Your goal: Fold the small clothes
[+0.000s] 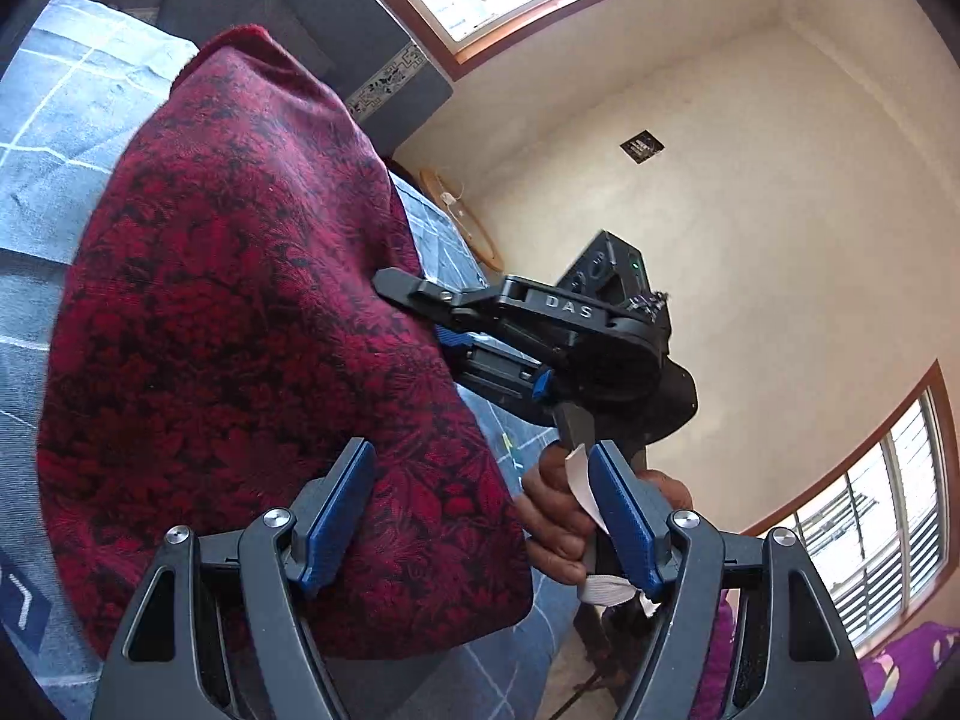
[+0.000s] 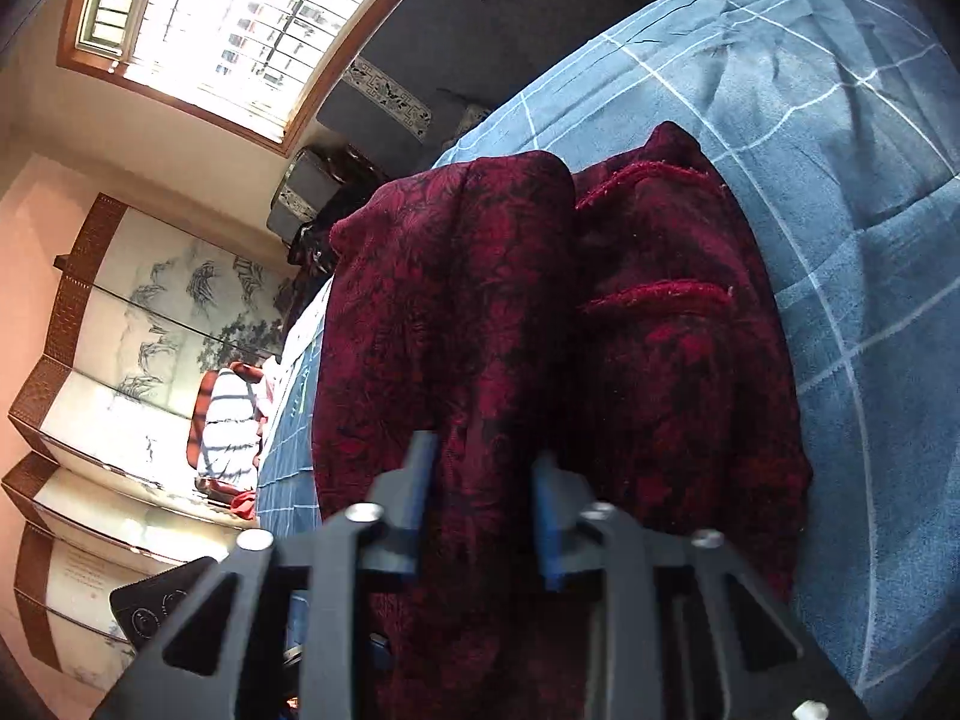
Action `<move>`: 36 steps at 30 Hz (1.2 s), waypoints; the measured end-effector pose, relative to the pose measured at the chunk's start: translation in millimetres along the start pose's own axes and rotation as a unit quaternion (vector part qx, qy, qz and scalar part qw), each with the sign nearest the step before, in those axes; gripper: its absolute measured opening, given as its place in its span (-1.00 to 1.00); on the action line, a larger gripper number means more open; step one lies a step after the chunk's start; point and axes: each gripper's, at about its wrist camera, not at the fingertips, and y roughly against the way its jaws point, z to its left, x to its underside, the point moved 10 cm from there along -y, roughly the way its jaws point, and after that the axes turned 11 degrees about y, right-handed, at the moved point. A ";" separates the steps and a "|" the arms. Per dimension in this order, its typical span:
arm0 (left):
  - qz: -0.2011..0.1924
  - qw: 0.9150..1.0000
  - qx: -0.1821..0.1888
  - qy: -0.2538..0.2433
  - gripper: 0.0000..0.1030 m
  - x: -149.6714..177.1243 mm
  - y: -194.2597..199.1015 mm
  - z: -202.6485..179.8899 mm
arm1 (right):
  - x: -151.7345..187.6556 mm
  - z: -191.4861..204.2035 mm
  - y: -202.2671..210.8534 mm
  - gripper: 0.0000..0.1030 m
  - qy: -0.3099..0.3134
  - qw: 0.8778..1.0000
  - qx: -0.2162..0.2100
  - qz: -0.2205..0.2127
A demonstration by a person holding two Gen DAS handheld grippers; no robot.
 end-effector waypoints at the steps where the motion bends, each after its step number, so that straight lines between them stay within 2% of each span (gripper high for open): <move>1: -0.011 1.000 -0.002 0.000 0.41 -1.4 7.1 -0.8 | -2.1 2.9 13.2 -0.73 0.010 1.000 0.000 -0.023; 5: -0.048 0.999 -0.007 0.011 0.52 -4.0 27.3 7.8 | -4.2 15.5 59.8 -0.74 0.049 0.996 0.011 -0.073; 10: -0.021 0.999 -0.030 0.036 0.54 13.1 11.6 37.4 | 23.9 -10.0 91.2 -0.75 0.030 0.995 0.033 -0.084; 14: -0.012 0.998 -0.057 -0.019 0.54 28.0 3.1 37.1 | 60.7 -44.7 83.1 -0.75 -0.016 0.997 0.044 -0.068; 17: -0.006 0.996 -0.073 -0.044 0.54 33.4 -1.0 36.5 | 68.5 -51.3 82.5 -0.74 -0.026 0.996 0.042 -0.074; 20: -0.008 0.996 -0.073 -0.041 0.54 31.5 -3.8 36.5 | 62.9 -49.8 91.4 -0.55 -0.016 0.994 0.067 -0.087; 22: -0.011 0.997 -0.072 -0.037 0.54 34.1 -1.2 40.4 | 57.6 -48.8 94.8 -0.29 -0.001 0.992 0.093 -0.091; 23: -0.012 0.997 -0.073 -0.037 0.54 34.7 -0.3 41.0 | 55.9 -48.3 93.7 -0.17 0.002 0.992 0.092 -0.089; 26: -0.012 0.996 -0.074 -0.038 0.54 35.2 -0.7 40.3 | 54.4 -56.0 89.9 -0.06 -0.008 0.991 0.107 -0.078; 28: -0.014 0.996 -0.073 -0.040 0.54 36.2 -2.2 38.8 | 52.9 -52.9 88.7 -0.06 -0.011 0.993 0.091 -0.079; 31: -0.017 0.996 -0.076 -0.044 0.54 40.0 -2.1 36.9 | 55.0 -52.3 81.7 -0.05 -0.003 0.994 0.091 -0.068; 34: -0.020 0.996 -0.077 -0.047 0.54 39.9 -2.5 35.2 | 55.7 -53.9 71.5 -0.02 -0.022 0.996 0.064 -0.056; 36: -0.024 0.996 -0.074 -0.044 0.54 40.4 -0.8 35.2 | 52.5 -52.2 70.1 -0.07 -0.012 0.996 0.069 -0.058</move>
